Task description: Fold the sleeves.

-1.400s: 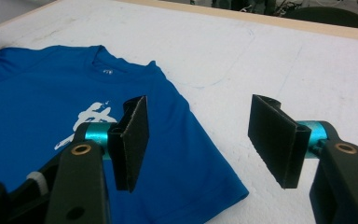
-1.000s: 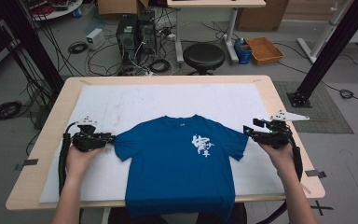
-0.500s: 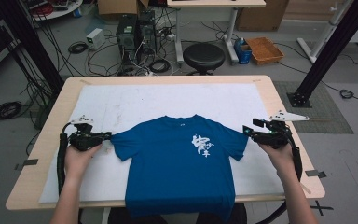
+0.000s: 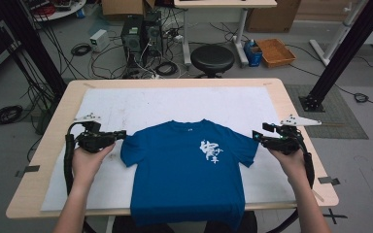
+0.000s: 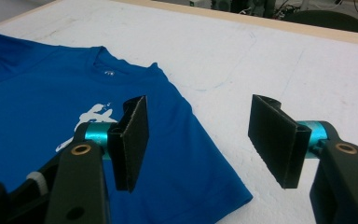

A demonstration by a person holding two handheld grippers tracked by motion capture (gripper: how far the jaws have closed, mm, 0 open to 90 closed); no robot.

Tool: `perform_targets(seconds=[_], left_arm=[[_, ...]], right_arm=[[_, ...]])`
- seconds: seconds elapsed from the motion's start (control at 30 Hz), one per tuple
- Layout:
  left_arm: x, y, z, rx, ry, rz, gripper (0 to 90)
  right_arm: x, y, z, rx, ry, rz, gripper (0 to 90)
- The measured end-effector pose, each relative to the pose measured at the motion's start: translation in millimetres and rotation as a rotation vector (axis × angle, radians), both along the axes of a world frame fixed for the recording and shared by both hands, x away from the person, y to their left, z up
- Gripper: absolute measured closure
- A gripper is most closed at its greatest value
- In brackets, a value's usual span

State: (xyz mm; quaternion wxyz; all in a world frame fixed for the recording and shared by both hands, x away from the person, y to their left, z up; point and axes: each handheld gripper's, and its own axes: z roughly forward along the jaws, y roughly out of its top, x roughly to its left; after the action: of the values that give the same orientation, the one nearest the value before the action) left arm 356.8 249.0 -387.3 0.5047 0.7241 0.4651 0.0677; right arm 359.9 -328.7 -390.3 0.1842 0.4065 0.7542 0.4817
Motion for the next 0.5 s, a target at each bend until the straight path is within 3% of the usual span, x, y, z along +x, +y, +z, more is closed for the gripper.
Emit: perform_targets(seconds=[0.07,0.2,0.5], left_arm=[[0.0,-6.2,3.1,-0.01,0.002,-0.01,88.8],[2.9,-43.2,7.7,-0.049,0.026,-0.043,88.8],[15.1,-97.1,-6.1,-0.053,0.059,-0.068,88.8]], right_arm=[[-0.1,0.2,0.3,0.001,-0.001,0.002,38.1],[-0.5,0.7,1.3,0.004,-0.003,0.004,38.0],[-1.6,3.9,1.2,-0.011,-0.007,0.011,38.0]])
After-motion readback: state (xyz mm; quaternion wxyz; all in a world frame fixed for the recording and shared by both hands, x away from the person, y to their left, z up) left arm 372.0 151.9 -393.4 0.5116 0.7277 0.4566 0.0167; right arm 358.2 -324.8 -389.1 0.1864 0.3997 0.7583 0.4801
